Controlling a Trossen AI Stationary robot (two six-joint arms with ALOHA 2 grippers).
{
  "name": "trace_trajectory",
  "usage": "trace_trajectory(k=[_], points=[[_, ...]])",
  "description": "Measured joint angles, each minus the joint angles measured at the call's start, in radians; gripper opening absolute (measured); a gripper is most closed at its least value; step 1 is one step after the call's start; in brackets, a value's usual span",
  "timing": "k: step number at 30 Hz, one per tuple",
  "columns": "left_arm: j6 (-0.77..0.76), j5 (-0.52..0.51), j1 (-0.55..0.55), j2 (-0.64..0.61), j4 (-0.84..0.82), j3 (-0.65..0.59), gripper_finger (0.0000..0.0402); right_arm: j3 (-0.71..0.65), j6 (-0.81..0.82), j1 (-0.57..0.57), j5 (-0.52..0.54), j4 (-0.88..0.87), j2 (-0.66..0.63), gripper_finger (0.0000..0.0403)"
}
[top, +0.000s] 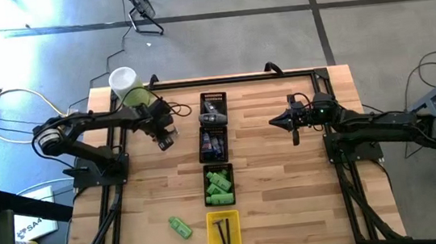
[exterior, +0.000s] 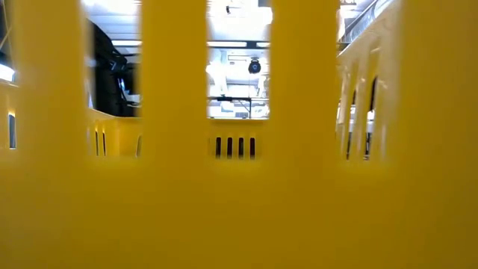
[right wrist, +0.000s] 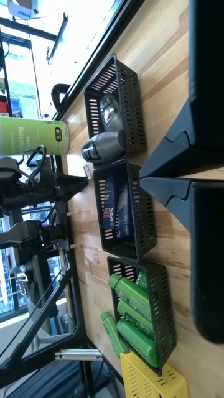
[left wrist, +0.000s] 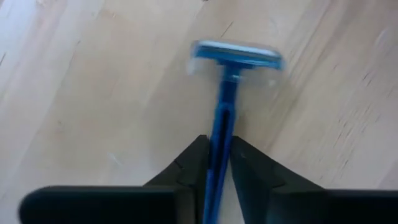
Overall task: Pick & Place Travel size toiletries
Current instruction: Put the blue razor into the yellow bin
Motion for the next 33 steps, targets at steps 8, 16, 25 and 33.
trace_trajectory(k=[8, 16, 25, 33], points=[[0.025, 0.007, -0.002, 0.005, -0.087, 0.081, 0.0019, 0.0, 0.0, 0.0, 0.0, 0.0, 0.0, 0.0002], [0.014, 0.041, -0.003, 0.003, -0.089, 0.091, 0.0027, 0.0, 0.0, 0.0, -0.001, 0.0, 0.0, 0.0002], [-0.004, 0.117, -0.003, -0.039, -0.071, 0.15, 0.0027, 0.0, 0.0, 0.0, 0.0, 0.001, 0.0, 0.0002], [-0.034, 0.255, -0.003, -0.072, -0.003, 0.32, 0.0028, 0.0, 0.003, 0.0, 0.0, 0.029, 0.0, 0.0003]])
